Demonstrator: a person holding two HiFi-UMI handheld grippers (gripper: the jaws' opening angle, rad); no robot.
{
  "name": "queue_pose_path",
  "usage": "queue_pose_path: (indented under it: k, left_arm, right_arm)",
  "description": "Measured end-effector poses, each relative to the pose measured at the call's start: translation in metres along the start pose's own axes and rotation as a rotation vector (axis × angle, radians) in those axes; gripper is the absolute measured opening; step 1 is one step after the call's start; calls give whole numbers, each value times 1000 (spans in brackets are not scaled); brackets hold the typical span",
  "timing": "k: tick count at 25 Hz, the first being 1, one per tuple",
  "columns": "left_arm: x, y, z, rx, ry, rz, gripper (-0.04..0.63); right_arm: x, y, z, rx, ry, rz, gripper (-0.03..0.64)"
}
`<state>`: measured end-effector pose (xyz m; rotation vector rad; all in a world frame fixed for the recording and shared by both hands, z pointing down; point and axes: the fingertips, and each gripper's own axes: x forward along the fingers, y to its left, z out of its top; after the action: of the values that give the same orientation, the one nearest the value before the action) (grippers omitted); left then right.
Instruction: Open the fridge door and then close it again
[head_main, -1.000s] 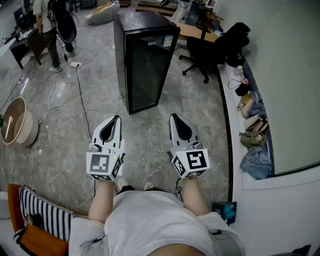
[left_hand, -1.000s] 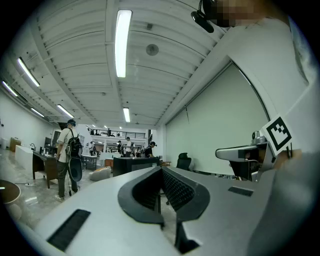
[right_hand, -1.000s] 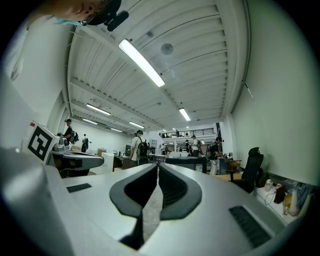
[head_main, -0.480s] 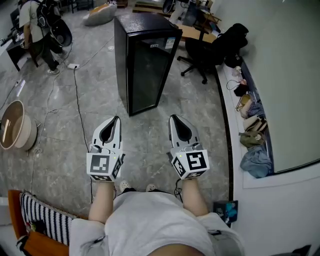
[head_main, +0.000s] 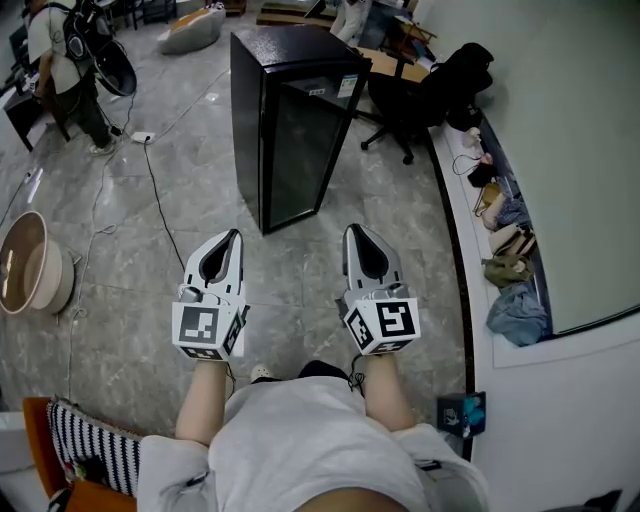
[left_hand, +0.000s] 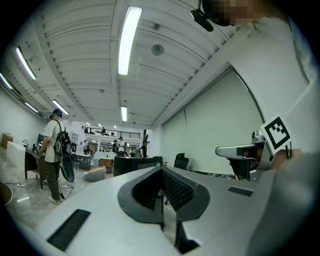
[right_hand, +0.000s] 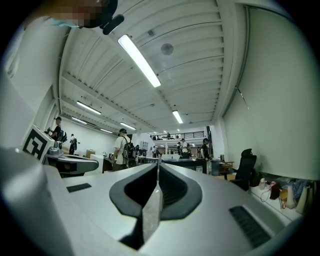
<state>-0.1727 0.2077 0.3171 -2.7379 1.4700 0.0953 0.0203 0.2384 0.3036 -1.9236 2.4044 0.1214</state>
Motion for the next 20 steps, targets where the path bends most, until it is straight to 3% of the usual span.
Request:
queue_pose_path:
  k: [9,20]
  left_arm:
    - [23,19,-5,-5,-11,-55,15]
    - [119,41,-12,-18,-10,24,15]
  right_arm:
    - [29,5,-7,-4,20,-11,25]
    - [120,-58,-18,3,12,60,25]
